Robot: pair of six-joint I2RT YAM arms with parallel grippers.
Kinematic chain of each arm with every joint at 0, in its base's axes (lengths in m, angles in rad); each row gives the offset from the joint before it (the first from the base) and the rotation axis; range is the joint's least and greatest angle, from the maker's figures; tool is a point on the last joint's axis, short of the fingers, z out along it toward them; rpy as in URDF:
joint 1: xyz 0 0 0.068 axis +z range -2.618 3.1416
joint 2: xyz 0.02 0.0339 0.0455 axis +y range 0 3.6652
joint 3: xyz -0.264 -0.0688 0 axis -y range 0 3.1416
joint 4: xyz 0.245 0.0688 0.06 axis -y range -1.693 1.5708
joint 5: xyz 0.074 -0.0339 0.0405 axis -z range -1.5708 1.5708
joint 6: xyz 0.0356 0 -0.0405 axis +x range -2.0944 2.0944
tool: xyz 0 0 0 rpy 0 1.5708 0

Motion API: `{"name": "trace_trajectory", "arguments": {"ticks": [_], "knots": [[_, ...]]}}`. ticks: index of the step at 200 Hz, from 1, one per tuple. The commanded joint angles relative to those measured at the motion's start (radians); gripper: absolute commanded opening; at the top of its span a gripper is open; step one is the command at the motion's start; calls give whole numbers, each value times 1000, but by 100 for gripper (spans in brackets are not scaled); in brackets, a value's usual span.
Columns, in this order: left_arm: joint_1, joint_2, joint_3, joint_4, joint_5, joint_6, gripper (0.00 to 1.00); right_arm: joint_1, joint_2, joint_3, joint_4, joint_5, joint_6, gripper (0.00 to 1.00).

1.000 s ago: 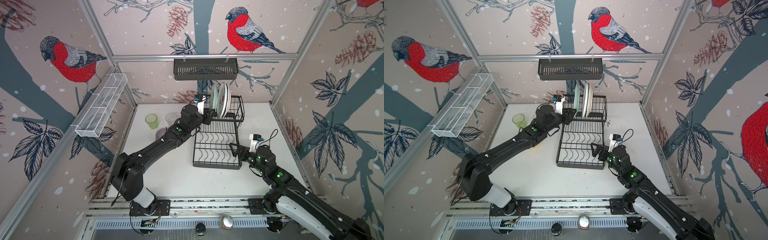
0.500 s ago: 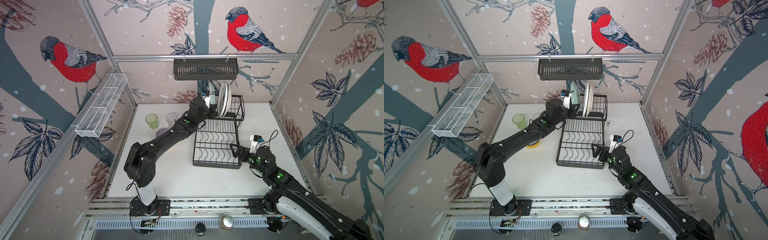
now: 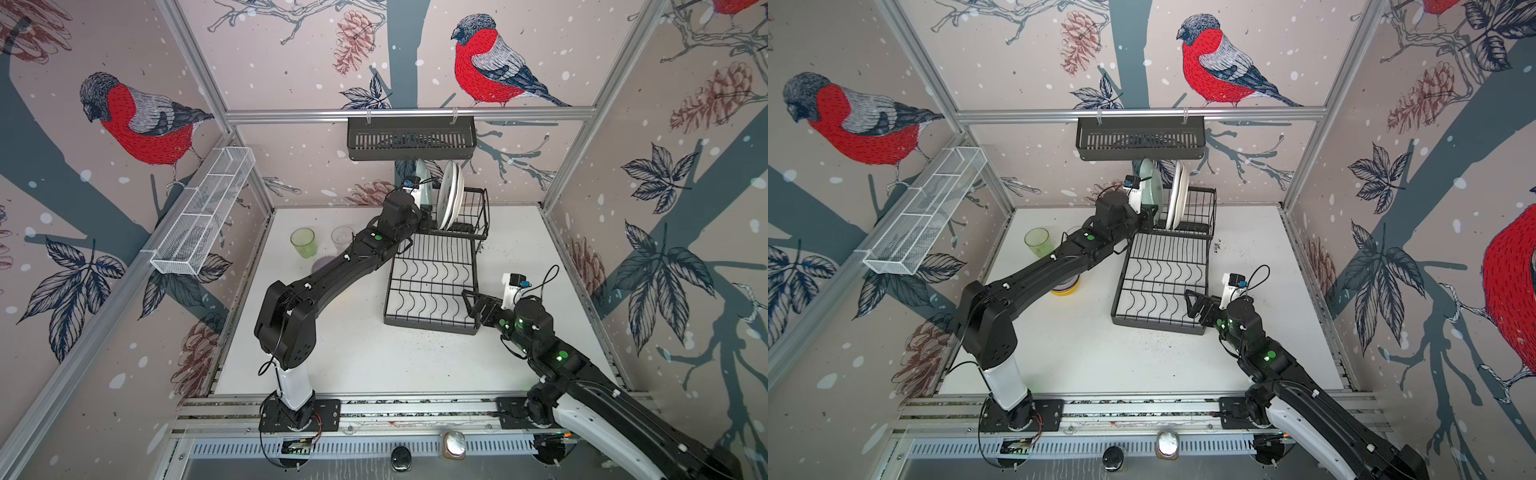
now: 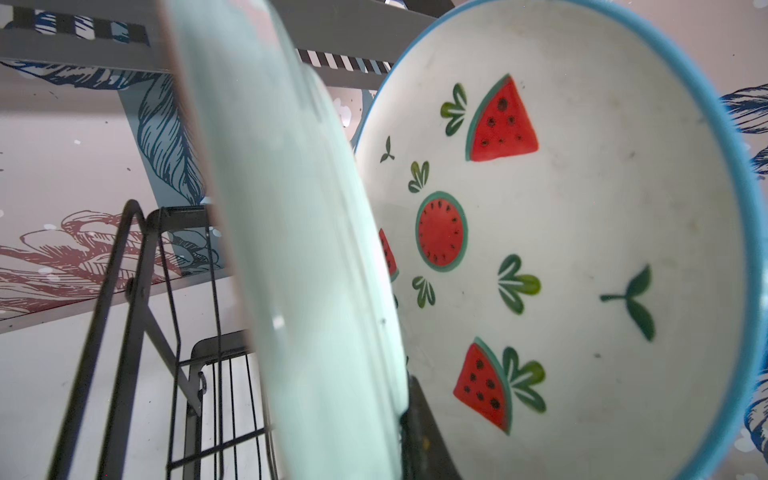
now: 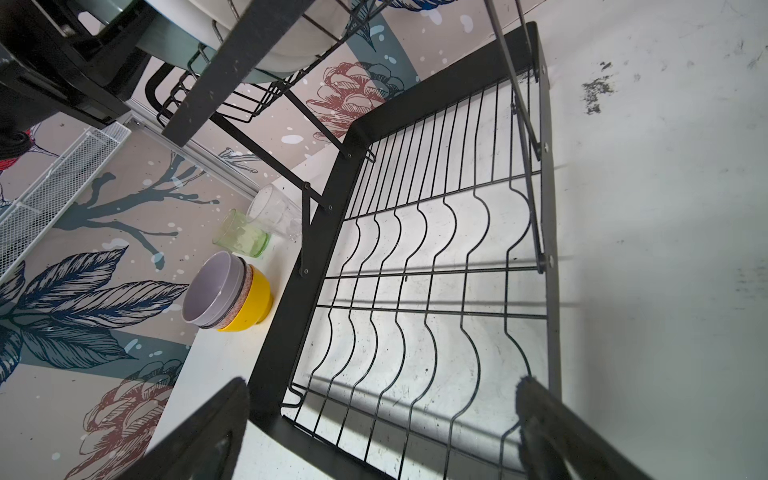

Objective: Unload the mixed dishes from the dish rack
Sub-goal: 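Close the left gripper on the rim of the mint floral plate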

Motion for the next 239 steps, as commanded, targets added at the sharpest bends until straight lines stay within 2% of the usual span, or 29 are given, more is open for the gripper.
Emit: {"name": "trace_trajectory", "arguments": {"ticks": [1,76,138,196,239], "knots": [[0,16,34,-4,5,41,0,0,-7,-5,9,13,14,99],[1,29,108,-26,9,67,0,0,-33,-20,7,23,17,99],[0,-15,81,78,75,85,0,0,-47,-20,4,25,12,99],[1,-16,79,105,50,100,0,-1,-56,-20,-8,31,17,100],[1,-70,7,209,2,113,0,-1,-61,-20,-9,39,12,99]]}}
